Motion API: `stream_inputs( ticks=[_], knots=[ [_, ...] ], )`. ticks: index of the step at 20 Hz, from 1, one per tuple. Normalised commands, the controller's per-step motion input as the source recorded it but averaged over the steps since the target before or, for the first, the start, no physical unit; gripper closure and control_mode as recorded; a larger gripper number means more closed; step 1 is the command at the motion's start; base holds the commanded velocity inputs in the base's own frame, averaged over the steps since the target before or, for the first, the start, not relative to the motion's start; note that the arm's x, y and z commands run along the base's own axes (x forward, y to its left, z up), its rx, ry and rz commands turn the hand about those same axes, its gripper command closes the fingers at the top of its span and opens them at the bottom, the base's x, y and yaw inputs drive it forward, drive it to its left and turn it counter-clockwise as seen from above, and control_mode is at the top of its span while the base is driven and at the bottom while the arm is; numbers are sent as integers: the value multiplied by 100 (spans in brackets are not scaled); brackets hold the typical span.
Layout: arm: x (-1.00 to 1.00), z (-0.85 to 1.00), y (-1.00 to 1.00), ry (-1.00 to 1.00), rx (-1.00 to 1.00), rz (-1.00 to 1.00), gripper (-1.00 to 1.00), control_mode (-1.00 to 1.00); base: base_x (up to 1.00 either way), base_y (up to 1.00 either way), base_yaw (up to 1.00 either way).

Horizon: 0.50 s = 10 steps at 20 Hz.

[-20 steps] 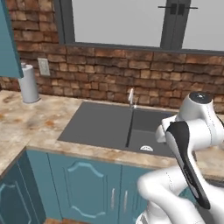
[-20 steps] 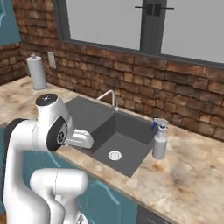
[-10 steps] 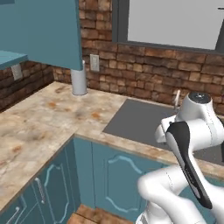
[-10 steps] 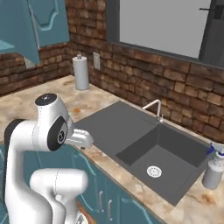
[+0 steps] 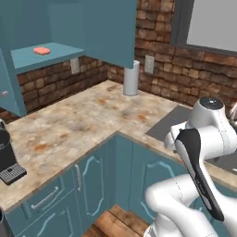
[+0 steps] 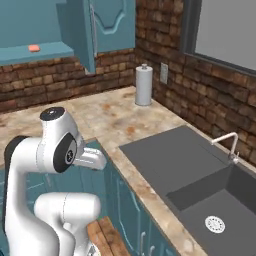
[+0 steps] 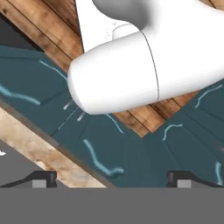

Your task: Locate and retrieve the spray and bar soap from the cabinet. Place them next to the sink.

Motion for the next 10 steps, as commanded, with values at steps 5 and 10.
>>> stream_inputs(
  ticks=[5, 10],
  knots=[
    [0, 0, 0, 0, 0, 0, -100, 100, -2, 16, 50],
    [0, 0, 0, 0, 0, 0, -100, 100, 0, 30, 47]
  ],
)
